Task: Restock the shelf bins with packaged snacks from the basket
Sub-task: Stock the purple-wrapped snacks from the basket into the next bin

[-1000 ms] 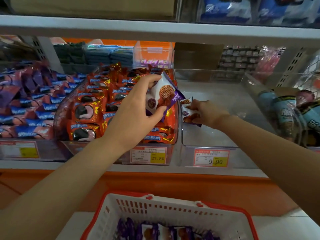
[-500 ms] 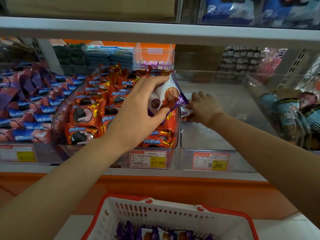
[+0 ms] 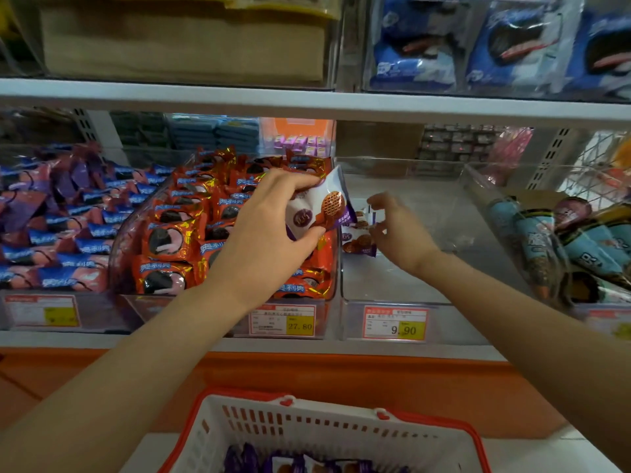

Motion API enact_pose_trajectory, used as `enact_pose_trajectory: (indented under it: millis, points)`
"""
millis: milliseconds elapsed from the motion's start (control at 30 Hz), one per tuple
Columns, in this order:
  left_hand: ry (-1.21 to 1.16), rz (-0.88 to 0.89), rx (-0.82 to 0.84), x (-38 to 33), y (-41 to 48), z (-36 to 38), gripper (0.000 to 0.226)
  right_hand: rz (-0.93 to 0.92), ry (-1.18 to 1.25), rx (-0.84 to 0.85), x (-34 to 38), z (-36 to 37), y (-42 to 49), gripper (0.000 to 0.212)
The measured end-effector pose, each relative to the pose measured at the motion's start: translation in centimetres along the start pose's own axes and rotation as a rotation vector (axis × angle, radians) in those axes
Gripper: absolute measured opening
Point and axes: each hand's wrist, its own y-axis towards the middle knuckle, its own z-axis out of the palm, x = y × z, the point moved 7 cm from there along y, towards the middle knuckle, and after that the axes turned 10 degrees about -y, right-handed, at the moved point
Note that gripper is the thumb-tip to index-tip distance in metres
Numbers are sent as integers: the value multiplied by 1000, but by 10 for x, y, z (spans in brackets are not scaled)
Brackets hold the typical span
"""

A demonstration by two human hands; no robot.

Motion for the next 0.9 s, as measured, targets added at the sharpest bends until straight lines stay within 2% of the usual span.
enact_pose_trajectory:
  millis: [100,200,300,433,567,633,700,800,900]
  points:
    - [26,18,-2,-9,2,3,50,13,381,-106,24,-32,-29,48]
    - [-9,-16,34,-15,4,10,58,-128,691,-11,56,-53,-61,57]
    - [-66,-95,59,-17,7,17,65,-134,774,77,61,-59,-81,59]
    - [-110,-108,181,-22,7,32,61,-32,666,52,47,-57,-82,53]
    - [179,17,195,-19,3,42,57,65,655,13,24,-61,-70,33]
    - [292,125,197,-14,-1,46,49,146,656,-13,5,-59,-62,31]
    - [354,159,279,0,-8,53,47,230,607,-6,-16,-50,-53,35]
    - [428,202,392,16,-19,62,45,289,390,42,-43,-32,-31,44]
    - [436,211,396,21,-21,64,45,193,7,183,-41,-11,-9,53]
